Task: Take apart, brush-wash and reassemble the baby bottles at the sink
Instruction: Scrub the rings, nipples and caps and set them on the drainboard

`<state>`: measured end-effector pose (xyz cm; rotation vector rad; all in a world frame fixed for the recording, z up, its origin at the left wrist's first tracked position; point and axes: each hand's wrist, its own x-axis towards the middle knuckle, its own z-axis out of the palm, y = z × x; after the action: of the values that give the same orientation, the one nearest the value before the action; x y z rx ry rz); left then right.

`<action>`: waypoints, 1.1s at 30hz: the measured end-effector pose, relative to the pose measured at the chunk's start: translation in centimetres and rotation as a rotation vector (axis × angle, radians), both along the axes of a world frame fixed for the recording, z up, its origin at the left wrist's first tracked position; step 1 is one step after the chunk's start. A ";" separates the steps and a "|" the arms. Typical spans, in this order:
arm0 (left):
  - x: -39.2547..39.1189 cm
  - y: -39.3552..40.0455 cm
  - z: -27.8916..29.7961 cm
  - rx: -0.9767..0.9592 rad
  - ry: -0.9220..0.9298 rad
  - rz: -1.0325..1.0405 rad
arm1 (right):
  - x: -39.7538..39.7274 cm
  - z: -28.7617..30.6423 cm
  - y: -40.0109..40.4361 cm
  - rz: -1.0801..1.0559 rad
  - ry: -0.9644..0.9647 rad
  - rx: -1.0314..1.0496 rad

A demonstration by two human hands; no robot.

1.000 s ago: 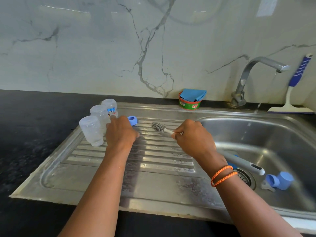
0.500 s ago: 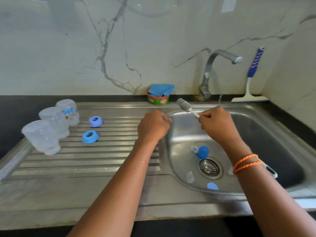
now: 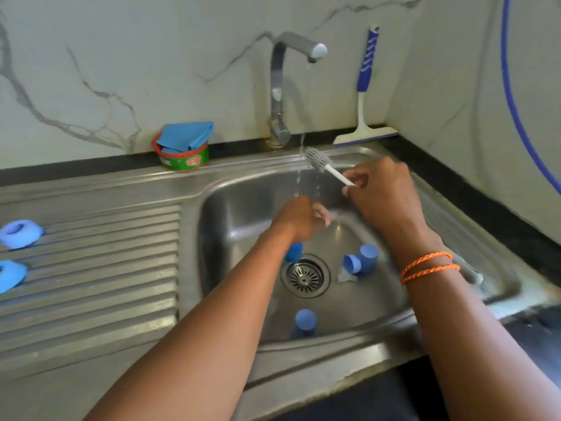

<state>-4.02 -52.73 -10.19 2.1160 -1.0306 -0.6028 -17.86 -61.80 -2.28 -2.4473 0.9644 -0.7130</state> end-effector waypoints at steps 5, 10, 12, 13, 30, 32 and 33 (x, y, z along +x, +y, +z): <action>-1.7 -3.3 -4.3 0.160 -0.016 -0.159 | -0.2 0.5 -0.8 -0.031 0.031 -0.053; -2.6 -5.1 -5.1 0.371 -0.073 -0.238 | -0.3 0.7 -0.8 -0.054 0.056 -0.054; -2.9 -5.6 -5.2 0.397 -0.085 -0.262 | -0.3 0.7 -0.7 -0.058 0.055 -0.069; -2.9 -5.8 -5.3 0.398 -0.080 -0.265 | -0.3 0.7 -0.7 -0.059 0.056 -0.076; 1.7 0.0 5.4 -0.373 0.506 0.269 | -0.1 0.5 0.0 -0.046 0.044 -0.102; 2.0 0.9 5.8 -0.532 0.655 0.337 | 0.1 0.3 0.2 -0.034 0.016 -0.086; 1.8 1.2 5.9 -0.607 0.751 0.355 | 0.2 0.2 0.3 -0.024 -0.008 -0.072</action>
<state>-2.20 -51.57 -4.34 1.3106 -0.3309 -0.7083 -17.65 -61.50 -2.07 -2.4966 0.9826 -0.7782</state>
